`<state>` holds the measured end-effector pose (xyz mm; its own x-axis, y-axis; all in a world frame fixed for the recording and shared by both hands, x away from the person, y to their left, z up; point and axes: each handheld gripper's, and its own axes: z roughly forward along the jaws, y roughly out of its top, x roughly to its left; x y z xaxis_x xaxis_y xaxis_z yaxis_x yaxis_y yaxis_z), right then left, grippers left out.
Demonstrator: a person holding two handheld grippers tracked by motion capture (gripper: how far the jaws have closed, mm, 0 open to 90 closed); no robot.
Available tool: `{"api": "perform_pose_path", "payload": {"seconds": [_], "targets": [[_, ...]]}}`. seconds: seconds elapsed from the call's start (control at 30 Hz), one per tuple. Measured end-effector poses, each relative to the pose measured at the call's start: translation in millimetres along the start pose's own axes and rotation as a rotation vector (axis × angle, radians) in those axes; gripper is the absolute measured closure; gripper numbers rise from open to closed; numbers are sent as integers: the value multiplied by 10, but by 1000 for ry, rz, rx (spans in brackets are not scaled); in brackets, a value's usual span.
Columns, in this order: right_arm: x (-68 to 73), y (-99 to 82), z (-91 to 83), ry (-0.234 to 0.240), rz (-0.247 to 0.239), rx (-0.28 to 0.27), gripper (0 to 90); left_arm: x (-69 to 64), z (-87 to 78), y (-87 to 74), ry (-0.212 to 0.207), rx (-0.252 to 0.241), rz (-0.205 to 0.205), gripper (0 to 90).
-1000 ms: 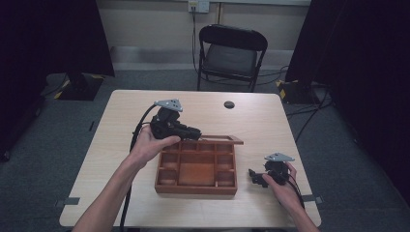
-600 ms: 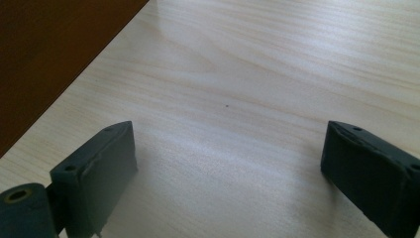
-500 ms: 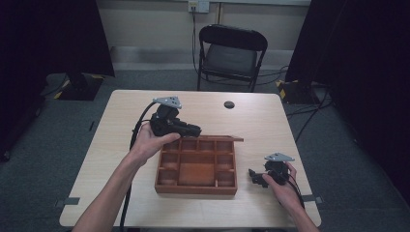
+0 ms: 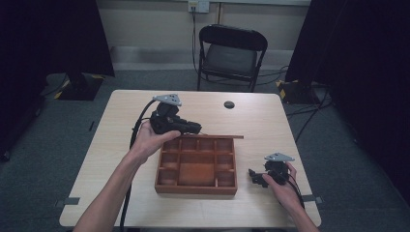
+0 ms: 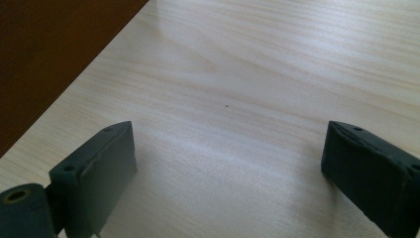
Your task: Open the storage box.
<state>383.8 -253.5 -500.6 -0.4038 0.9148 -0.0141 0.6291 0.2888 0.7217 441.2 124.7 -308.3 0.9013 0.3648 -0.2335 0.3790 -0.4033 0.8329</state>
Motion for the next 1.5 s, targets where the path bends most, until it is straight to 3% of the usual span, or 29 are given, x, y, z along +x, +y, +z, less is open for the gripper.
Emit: {"api": "perform_pose_path", "payload": {"seconds": [0.3,1.5], "targets": [[1,1,1,0,1,0,59,13,-1,33,11,-3,23,837],[3,10,14,2,5,2,47,101,-19,104,30,-35,12,836]]}}
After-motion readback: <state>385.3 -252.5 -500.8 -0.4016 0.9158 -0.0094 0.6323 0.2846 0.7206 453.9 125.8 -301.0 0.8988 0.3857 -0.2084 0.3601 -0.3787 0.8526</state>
